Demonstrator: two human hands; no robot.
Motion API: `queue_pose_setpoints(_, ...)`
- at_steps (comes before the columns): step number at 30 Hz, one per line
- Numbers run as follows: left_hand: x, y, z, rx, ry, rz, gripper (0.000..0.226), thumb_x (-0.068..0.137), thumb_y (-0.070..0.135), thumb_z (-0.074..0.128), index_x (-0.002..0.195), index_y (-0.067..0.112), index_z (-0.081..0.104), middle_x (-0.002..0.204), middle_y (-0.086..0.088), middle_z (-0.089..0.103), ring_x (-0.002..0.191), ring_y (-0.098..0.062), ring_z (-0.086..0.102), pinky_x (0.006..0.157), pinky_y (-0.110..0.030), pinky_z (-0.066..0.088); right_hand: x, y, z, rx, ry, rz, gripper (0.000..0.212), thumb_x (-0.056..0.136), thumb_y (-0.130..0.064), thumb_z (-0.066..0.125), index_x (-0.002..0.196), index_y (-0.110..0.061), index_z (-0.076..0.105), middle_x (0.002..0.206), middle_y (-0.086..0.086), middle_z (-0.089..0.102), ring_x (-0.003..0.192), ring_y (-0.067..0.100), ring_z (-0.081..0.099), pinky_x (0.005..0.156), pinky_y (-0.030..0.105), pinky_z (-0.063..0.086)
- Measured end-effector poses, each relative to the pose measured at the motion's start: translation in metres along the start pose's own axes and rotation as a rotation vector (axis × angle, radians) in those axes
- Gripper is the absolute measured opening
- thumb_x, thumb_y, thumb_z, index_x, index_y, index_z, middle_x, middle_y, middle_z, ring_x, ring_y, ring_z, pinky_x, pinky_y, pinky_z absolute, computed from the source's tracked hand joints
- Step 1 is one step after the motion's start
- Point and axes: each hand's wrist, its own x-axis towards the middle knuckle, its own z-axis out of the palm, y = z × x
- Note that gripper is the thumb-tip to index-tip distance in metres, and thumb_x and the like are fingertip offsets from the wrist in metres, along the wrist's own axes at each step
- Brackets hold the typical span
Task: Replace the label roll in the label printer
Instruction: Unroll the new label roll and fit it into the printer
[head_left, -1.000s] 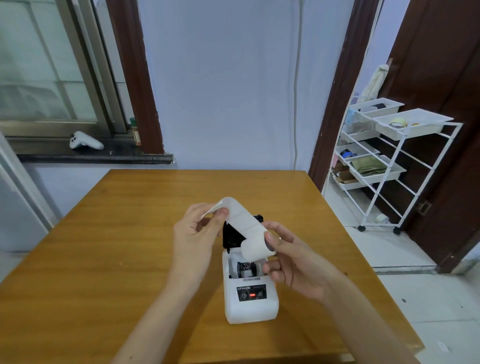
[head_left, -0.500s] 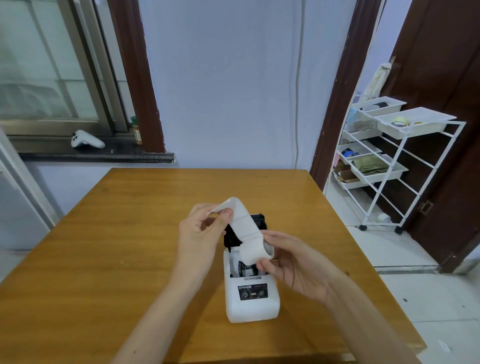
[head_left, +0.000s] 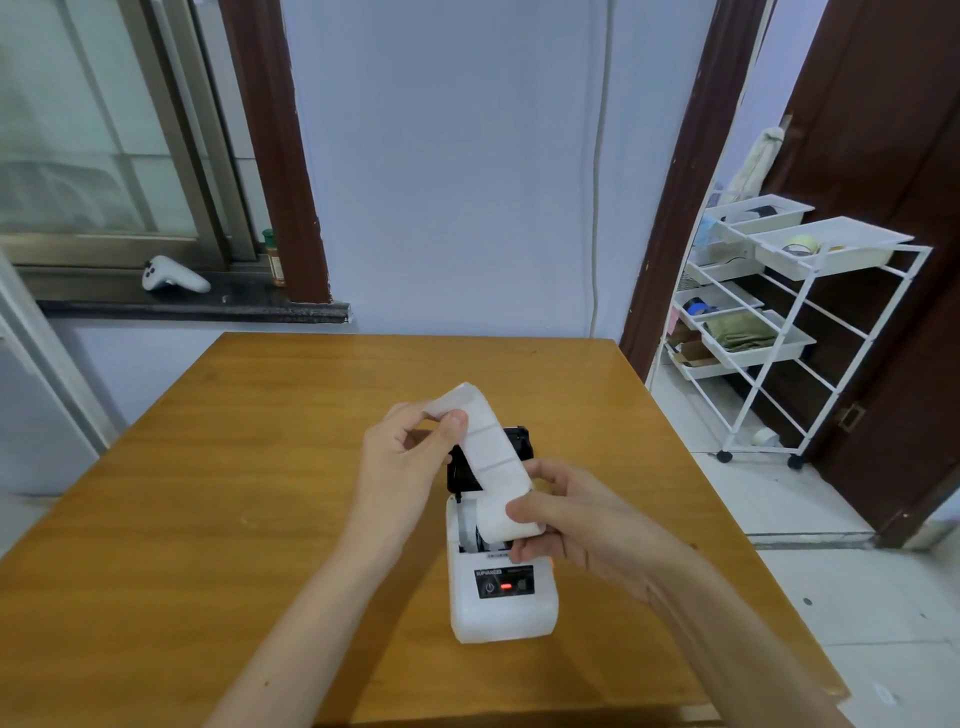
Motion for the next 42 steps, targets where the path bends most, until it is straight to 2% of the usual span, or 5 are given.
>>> queue_pose_setpoints(8, 0.001, 0.006, 0.002, -0.016, -0.014, 0.016, 0.008, 0.089, 0.014, 0.069, 0.088, 0.008, 0.074, 0.106, -0.019, 0.07, 0.082, -0.026, 0.065, 0.091, -0.054, 0.053, 0.007, 0.001, -0.004, -0.067, 0.0, -0.026, 0.024, 0.087, -0.002, 0.066, 0.111, -0.001, 0.07, 0.122, 0.031, 0.061, 0.099, 0.042, 0.07, 0.09, 0.041, 0.058)
queue_pose_setpoints(14, 0.0, 0.01, 0.004, 0.015, -0.049, 0.065, 0.009, 0.09, 0.014, 0.068, 0.087, 0.012, 0.076, 0.101, -0.016, 0.066, 0.094, -0.043, 0.062, 0.09, -0.057, 0.049, 0.007, 0.001, -0.005, -0.352, 0.031, -0.141, 0.02, 0.087, -0.004, 0.067, 0.106, -0.005, 0.071, 0.106, 0.014, 0.074, 0.089, 0.018, 0.072, 0.083, 0.032, 0.057)
queue_pose_setpoints(32, -0.008, -0.014, -0.004, 0.033, -0.088, -0.066, 0.016, 0.088, 0.021, 0.07, 0.104, 0.022, 0.07, 0.1, -0.004, 0.069, 0.083, -0.015, 0.059, 0.076, -0.022, 0.049, 0.022, 0.032, -0.005, -0.345, 0.212, -0.367, 0.016, 0.083, -0.009, 0.071, 0.097, -0.016, 0.075, 0.095, 0.018, 0.073, 0.08, 0.021, 0.065, 0.078, 0.043, 0.056)
queue_pose_setpoints(37, -0.016, -0.025, -0.009, 0.087, -0.103, -0.07, 0.01, 0.088, 0.015, 0.068, 0.084, 0.023, 0.067, 0.081, 0.01, 0.066, 0.075, -0.01, 0.055, 0.068, -0.023, 0.044, 0.024, 0.031, -0.008, -0.42, 0.187, -0.344, 0.018, 0.084, -0.012, 0.071, 0.101, -0.018, 0.075, 0.094, 0.008, 0.074, 0.071, 0.004, 0.063, 0.063, 0.018, 0.049)
queue_pose_setpoints(42, -0.023, -0.029, -0.01, 0.139, -0.149, -0.047, 0.027, 0.09, 0.023, 0.067, 0.068, 0.009, 0.062, 0.064, 0.0, 0.056, 0.059, -0.005, 0.044, 0.059, -0.021, 0.036, 0.027, 0.03, -0.007, -0.361, 0.149, -0.348, 0.015, 0.083, -0.01, 0.074, 0.099, -0.009, 0.075, 0.094, 0.009, 0.076, 0.079, 0.011, 0.07, 0.067, 0.024, 0.054)
